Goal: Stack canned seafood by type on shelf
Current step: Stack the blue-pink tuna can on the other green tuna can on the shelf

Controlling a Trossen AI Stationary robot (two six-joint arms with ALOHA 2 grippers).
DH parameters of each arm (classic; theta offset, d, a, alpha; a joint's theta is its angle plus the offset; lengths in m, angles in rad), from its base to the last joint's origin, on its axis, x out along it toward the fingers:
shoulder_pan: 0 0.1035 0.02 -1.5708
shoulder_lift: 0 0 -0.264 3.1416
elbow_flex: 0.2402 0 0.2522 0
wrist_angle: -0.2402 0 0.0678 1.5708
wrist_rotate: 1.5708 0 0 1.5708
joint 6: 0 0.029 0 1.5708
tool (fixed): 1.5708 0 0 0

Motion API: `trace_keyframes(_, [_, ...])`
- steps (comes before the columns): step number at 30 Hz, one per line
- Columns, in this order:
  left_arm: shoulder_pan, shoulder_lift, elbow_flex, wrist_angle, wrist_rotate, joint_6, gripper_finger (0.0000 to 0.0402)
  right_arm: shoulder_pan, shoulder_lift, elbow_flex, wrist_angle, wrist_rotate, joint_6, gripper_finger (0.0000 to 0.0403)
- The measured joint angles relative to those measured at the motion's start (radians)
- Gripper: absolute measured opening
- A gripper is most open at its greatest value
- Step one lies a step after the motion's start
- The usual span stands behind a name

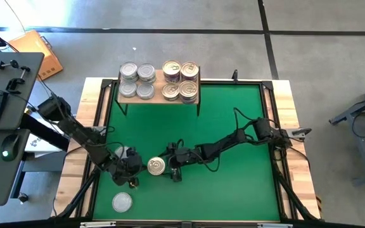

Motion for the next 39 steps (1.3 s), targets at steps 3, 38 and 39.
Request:
trace_keyframes(3, [0.014, 0.019, -0.001, 0.033, -0.002, 0.034, 0.0000, -0.001, -0.001, 0.000, -0.010, -0.001, 0.001, 0.0383])
trace_keyframes(38, [0.023, 0.029, 0.007, -0.022, -0.092, -0.016, 0.0000, -0.040, -0.095, 0.002, -0.144, -0.003, 0.099, 0.0384])
trace_keyframes(39, [0.023, 0.029, 0.007, -0.021, -0.091, -0.016, 0.0000, -0.039, -0.098, 0.003, -0.155, -0.002, 0.108, 0.0384])
